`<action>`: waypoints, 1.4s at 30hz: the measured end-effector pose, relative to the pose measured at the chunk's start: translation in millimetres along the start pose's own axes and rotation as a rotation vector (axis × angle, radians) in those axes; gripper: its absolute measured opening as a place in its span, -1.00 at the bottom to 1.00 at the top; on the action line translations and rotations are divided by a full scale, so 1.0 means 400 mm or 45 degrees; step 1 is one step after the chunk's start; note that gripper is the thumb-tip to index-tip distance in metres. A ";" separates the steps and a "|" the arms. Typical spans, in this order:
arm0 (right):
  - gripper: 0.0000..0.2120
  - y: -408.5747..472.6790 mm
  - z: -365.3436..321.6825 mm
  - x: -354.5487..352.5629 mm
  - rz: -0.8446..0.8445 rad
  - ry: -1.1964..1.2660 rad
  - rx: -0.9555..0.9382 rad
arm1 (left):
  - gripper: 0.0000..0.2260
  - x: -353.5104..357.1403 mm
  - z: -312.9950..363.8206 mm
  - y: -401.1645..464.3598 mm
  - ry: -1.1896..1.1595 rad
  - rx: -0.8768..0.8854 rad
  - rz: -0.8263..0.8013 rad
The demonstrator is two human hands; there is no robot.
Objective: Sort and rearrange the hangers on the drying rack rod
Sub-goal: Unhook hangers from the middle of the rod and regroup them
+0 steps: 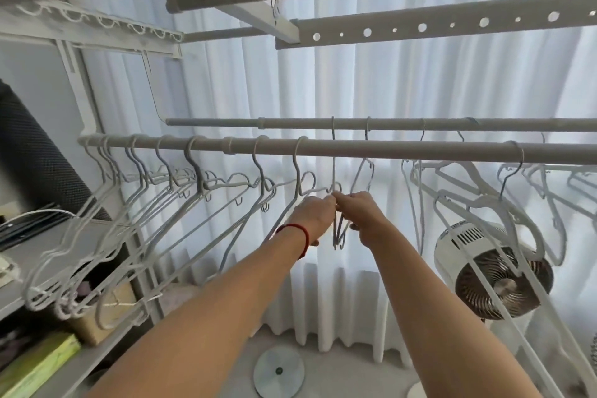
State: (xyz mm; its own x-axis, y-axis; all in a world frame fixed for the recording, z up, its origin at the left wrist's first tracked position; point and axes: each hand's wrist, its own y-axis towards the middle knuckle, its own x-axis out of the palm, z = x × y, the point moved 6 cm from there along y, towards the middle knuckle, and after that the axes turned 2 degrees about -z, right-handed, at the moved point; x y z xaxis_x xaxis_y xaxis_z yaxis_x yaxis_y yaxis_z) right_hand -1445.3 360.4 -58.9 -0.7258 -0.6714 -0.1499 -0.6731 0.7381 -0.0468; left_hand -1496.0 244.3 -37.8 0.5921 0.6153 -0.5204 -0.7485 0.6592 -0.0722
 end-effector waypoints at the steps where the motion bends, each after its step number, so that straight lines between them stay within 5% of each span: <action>1: -0.61 -0.007 -0.005 -0.003 0.016 -0.003 0.037 | -0.53 -0.001 -0.005 -0.002 0.012 -0.007 -0.010; 6: -0.66 -0.034 0.002 -0.013 0.011 0.049 0.239 | -0.60 0.001 0.006 -0.015 0.134 0.079 -0.042; 9: -0.69 -0.035 -0.002 -0.023 0.088 0.008 0.203 | -0.58 -0.001 0.020 -0.025 0.215 0.178 -0.010; 13: -0.41 -0.033 -0.005 -0.024 0.073 -0.004 0.212 | -0.61 -0.001 0.016 -0.032 0.287 0.234 0.001; 23: -0.46 -0.065 -0.057 -0.088 0.213 -0.025 0.063 | -0.71 -0.012 0.024 -0.067 0.220 0.292 -0.014; 42: -0.69 -0.586 0.216 0.042 0.330 -0.050 0.157 | -0.75 -0.015 -0.105 -0.266 0.000 0.365 -0.326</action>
State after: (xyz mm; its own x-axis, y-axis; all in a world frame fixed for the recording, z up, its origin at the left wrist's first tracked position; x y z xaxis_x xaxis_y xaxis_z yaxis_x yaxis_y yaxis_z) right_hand -1287.3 181.9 -135.7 -0.8636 -0.4581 -0.2108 -0.4419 0.8888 -0.1213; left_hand -1432.4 152.1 -62.7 0.7493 0.4149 -0.5161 -0.4625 0.8857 0.0406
